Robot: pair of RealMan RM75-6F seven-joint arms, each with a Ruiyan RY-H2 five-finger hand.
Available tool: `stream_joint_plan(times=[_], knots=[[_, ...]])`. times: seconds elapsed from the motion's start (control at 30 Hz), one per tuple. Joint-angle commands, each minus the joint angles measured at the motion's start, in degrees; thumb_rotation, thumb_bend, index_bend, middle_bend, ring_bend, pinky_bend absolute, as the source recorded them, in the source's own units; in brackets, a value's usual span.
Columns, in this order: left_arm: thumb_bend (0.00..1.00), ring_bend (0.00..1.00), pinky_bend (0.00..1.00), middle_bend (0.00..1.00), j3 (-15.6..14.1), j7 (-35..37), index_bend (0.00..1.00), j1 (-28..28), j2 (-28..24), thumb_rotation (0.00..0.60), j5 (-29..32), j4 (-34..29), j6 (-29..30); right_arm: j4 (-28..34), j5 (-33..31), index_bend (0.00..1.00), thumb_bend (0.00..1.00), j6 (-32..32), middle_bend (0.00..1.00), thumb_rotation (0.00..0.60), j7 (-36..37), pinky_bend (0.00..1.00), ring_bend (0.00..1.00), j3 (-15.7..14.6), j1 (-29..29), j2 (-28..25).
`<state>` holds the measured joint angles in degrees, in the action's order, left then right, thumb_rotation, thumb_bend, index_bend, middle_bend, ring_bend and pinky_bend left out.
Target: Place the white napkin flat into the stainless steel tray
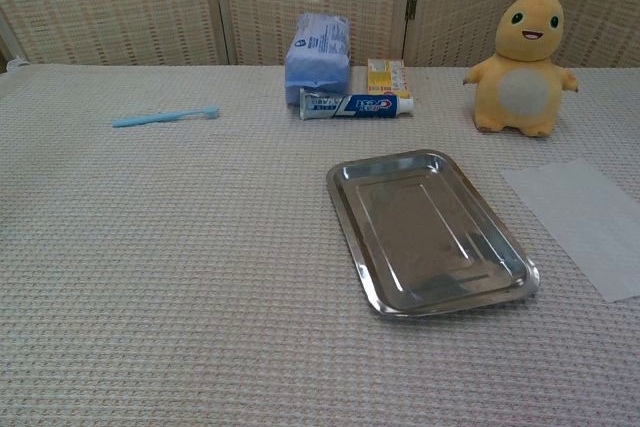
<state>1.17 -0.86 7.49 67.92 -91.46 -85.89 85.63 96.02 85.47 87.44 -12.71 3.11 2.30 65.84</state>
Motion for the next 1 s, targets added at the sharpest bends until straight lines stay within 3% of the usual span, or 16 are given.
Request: stream_joint_plan(times=[0.03, 0.4, 0.6, 0.9, 1.0], knots=[[0.32, 0.00, 0.00, 0.00, -0.2, 0.4, 0.00, 0.2, 0.2, 0.600, -0.1, 0.1, -0.3, 0.4, -0.6, 0.00, 0.28, -0.8, 0.00, 0.600, -0.5, 0.00, 0.00, -0.2, 0.0, -0.2], [0.35, 0.00, 0.00, 0.00, -0.8, 3.8, 0.00, 1.1, 0.8, 0.600, -2.2, 1.8, -0.1, 0.8, -0.8, 0.00, 0.28, -0.8, 0.00, 0.600, -3.7, 0.00, 0.00, -0.6, -0.3, 0.7], [0.36, 0.00, 0.00, 0.00, -1.3, 6.0, 0.00, 0.8, 0.0, 0.600, -3.1, 1.8, 1.3, -3.6, 4.7, 0.00, 0.28, -0.4, 0.00, 0.600, -3.6, 0.00, 0.00, -1.9, 0.8, 2.6], [0.39, 0.00, 0.00, 0.00, -1.4, 6.4, 0.00, 0.8, -0.2, 0.600, -3.0, 1.6, 1.5, -14.0, 10.0, 0.17, 0.30, -4.2, 0.00, 0.600, 9.2, 0.00, 0.00, -5.1, 3.4, 5.3], [0.39, 0.00, 0.00, 0.00, -1.6, 5.7, 0.00, 0.8, -0.2, 0.600, -3.0, 1.5, 1.1, -19.0, 12.0, 0.21, 0.45, -4.6, 0.00, 0.600, 13.5, 0.00, 0.00, -6.7, 3.7, 7.3]])
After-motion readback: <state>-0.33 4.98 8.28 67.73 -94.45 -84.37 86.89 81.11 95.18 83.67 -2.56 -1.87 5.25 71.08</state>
